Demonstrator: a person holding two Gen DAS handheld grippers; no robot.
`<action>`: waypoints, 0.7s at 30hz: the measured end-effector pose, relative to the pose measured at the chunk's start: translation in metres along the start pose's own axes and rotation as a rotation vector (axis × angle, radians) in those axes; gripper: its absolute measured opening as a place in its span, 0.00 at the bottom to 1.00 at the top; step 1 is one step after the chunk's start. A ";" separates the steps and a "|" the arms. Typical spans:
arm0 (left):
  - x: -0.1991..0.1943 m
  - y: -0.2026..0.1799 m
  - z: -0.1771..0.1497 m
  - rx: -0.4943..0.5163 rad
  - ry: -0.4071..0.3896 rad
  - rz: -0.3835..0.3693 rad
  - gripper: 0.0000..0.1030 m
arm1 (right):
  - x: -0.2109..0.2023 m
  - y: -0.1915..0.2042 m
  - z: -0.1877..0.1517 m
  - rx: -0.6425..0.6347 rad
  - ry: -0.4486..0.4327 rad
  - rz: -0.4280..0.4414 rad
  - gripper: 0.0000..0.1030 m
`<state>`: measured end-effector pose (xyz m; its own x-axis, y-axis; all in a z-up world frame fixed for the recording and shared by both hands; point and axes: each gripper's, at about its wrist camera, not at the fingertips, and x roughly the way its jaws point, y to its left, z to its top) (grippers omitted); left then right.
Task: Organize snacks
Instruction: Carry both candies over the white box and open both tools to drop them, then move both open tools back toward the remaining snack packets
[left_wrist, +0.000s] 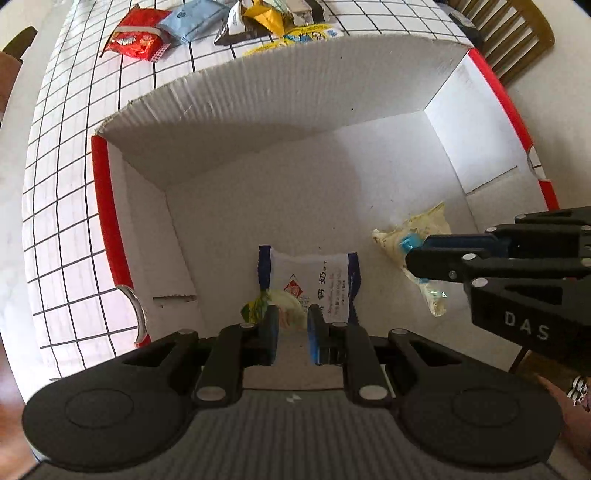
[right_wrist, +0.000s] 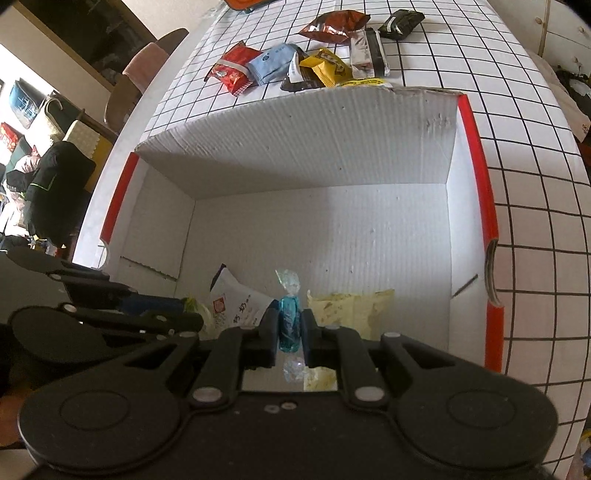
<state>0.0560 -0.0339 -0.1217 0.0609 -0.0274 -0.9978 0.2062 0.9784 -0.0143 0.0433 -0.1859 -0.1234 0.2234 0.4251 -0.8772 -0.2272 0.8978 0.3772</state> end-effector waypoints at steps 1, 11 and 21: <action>-0.001 0.000 0.000 -0.001 -0.004 0.000 0.15 | 0.000 0.000 0.000 0.000 0.001 -0.002 0.12; -0.023 -0.001 -0.003 0.003 -0.073 -0.002 0.16 | -0.015 0.009 0.000 -0.029 -0.056 -0.010 0.20; -0.051 0.003 -0.003 -0.007 -0.175 0.013 0.27 | -0.038 0.014 0.009 -0.033 -0.137 0.002 0.22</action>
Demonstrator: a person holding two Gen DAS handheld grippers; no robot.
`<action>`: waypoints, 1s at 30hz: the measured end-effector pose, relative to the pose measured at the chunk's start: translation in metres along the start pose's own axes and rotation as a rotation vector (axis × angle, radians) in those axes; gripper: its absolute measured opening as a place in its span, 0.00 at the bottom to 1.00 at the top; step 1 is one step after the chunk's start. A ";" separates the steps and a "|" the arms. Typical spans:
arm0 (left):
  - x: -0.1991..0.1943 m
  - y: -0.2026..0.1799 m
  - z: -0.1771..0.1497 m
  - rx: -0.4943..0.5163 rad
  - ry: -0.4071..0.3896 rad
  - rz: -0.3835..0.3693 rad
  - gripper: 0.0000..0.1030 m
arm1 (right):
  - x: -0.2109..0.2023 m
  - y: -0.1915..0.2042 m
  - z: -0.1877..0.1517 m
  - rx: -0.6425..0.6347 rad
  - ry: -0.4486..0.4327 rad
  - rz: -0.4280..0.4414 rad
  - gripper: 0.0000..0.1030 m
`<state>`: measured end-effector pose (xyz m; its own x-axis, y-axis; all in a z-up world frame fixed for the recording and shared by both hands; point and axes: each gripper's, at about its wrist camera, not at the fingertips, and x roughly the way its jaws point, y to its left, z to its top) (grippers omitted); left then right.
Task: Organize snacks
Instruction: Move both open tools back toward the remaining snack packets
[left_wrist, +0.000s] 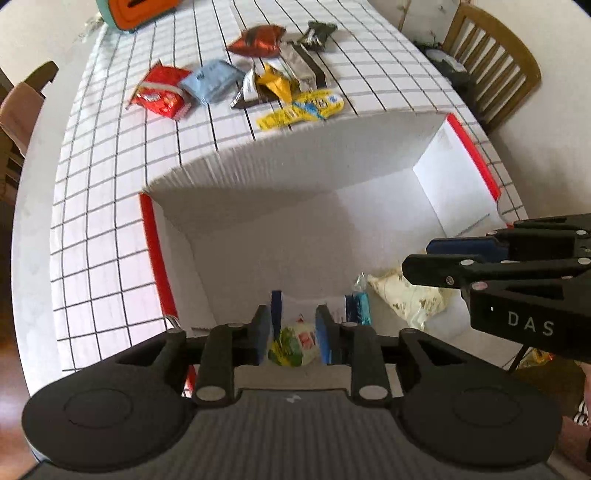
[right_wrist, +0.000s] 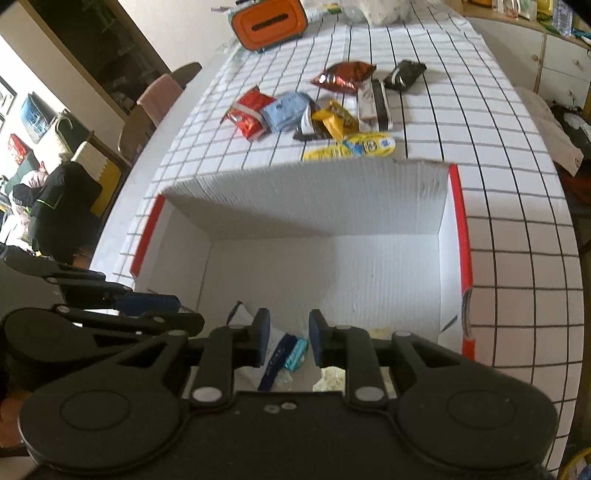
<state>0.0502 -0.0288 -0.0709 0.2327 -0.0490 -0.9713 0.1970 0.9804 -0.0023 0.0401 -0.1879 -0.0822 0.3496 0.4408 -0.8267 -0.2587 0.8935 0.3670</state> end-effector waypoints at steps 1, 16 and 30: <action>-0.002 0.002 0.000 -0.002 -0.008 0.002 0.28 | -0.002 0.001 0.001 -0.001 -0.009 0.001 0.22; -0.028 0.018 0.009 -0.054 -0.148 0.020 0.68 | -0.025 0.009 0.021 -0.016 -0.105 0.007 0.48; -0.056 0.038 0.044 -0.031 -0.316 0.086 0.81 | -0.047 0.005 0.068 -0.063 -0.183 -0.022 0.86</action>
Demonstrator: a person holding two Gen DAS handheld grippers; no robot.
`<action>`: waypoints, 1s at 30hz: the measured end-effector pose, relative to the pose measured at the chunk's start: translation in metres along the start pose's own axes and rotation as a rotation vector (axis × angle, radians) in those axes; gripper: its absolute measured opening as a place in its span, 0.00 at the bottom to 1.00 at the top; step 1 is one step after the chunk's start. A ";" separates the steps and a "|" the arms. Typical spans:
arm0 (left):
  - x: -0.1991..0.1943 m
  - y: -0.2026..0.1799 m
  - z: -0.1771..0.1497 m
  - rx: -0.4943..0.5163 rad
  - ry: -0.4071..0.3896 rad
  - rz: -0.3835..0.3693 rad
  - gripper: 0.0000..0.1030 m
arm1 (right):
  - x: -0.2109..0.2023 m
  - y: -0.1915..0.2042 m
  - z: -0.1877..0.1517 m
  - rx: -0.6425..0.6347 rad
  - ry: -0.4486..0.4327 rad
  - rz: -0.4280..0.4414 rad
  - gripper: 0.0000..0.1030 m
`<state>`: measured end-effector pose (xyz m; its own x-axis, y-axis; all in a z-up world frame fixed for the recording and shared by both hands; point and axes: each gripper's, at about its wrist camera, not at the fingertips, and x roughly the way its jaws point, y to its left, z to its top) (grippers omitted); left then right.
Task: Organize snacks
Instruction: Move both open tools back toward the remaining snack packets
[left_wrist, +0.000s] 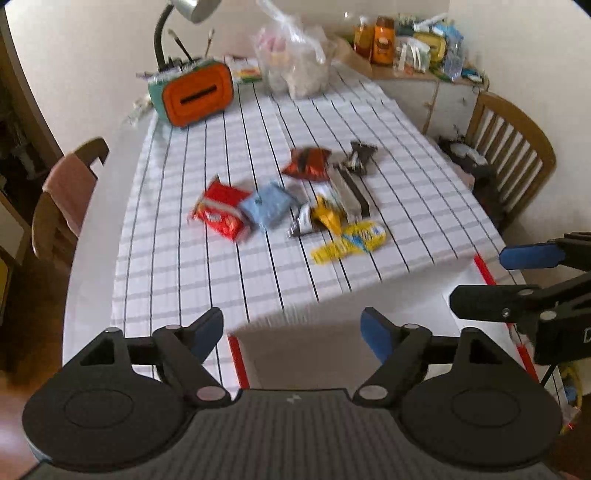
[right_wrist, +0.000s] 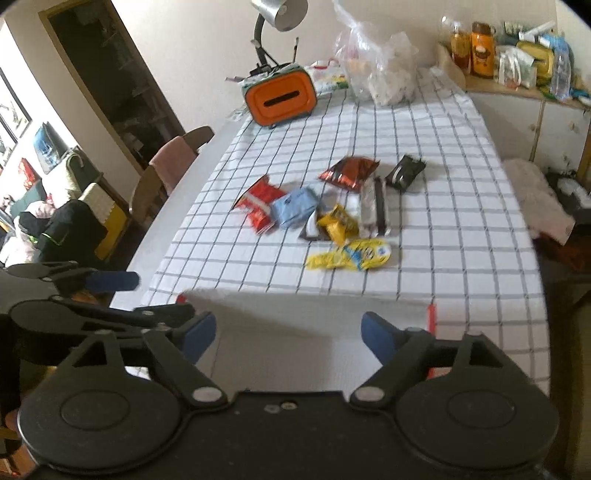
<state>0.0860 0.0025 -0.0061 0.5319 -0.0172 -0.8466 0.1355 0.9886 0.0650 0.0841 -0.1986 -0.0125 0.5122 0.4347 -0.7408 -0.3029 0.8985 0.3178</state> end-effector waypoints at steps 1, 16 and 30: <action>0.000 0.002 0.005 -0.002 -0.011 0.002 0.81 | 0.000 -0.002 0.007 -0.005 -0.001 -0.003 0.86; 0.044 0.034 0.090 0.064 -0.087 0.059 0.81 | 0.048 -0.046 0.097 -0.025 0.023 -0.114 0.94; 0.142 0.038 0.141 0.203 0.015 0.027 0.81 | 0.140 -0.084 0.151 0.026 0.126 -0.150 0.92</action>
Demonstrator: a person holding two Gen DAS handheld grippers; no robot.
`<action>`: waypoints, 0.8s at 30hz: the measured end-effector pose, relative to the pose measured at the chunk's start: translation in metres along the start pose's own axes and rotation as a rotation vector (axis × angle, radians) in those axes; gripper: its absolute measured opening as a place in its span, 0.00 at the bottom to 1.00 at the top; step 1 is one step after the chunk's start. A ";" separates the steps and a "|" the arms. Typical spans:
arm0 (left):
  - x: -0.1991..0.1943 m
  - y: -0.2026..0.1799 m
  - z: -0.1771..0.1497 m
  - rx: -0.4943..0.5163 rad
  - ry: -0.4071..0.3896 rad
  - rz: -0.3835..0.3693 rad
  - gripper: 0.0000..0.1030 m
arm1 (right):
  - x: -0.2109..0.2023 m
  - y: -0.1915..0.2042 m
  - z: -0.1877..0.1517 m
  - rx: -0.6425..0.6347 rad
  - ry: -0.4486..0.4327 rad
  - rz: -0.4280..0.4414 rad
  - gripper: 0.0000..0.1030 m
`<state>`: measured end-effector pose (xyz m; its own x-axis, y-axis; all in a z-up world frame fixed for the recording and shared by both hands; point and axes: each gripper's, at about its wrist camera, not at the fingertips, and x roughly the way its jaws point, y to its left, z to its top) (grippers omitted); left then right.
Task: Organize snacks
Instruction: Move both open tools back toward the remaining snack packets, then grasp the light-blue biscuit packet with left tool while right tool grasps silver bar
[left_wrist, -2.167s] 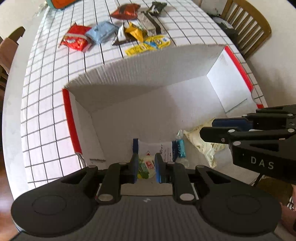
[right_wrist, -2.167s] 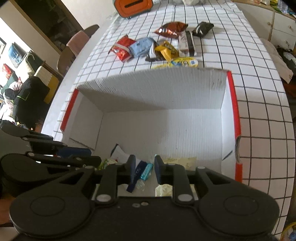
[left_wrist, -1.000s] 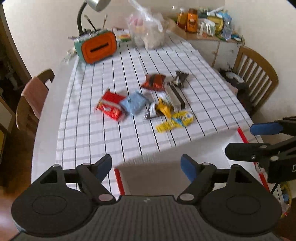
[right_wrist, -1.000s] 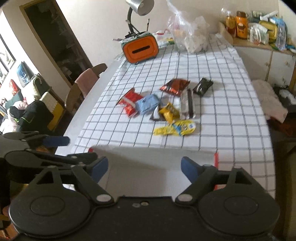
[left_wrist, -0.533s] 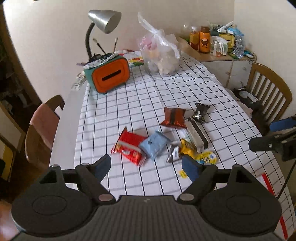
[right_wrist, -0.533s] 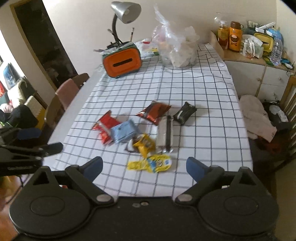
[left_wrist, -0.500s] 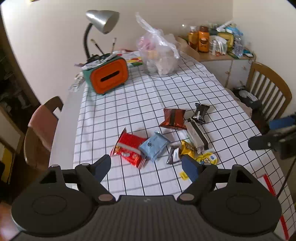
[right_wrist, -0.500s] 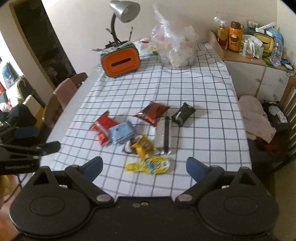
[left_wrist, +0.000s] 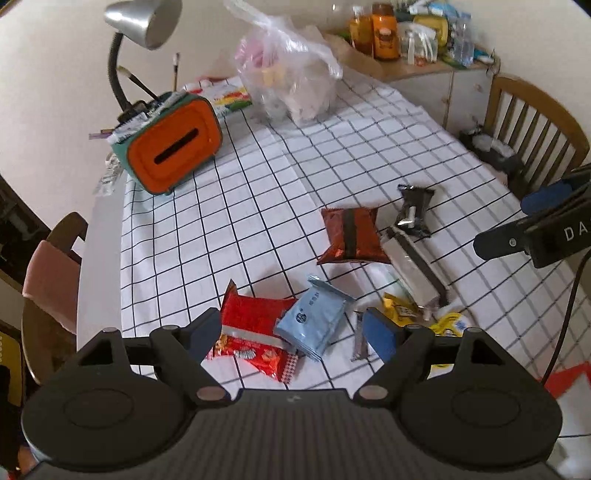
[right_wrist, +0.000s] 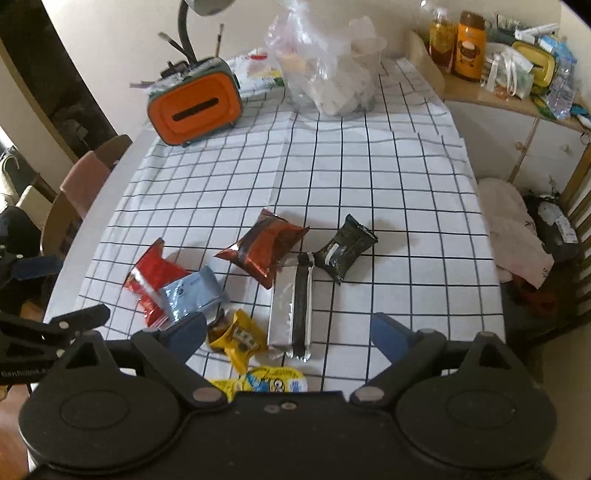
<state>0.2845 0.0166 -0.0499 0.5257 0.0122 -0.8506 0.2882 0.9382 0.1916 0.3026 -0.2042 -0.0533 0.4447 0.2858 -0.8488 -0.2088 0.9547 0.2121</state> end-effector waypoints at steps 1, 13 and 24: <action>0.007 0.000 0.002 0.010 0.009 -0.007 0.81 | 0.007 -0.001 0.002 0.001 0.009 -0.001 0.92; 0.077 -0.017 0.006 0.185 0.057 -0.008 0.81 | 0.079 -0.006 0.017 0.017 0.102 -0.007 0.85; 0.119 -0.031 -0.004 0.286 0.082 0.012 0.81 | 0.130 0.001 0.014 0.016 0.168 -0.025 0.78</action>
<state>0.3351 -0.0101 -0.1593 0.4672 0.0614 -0.8820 0.5020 0.8027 0.3218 0.3723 -0.1651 -0.1566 0.2976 0.2451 -0.9227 -0.1848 0.9630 0.1962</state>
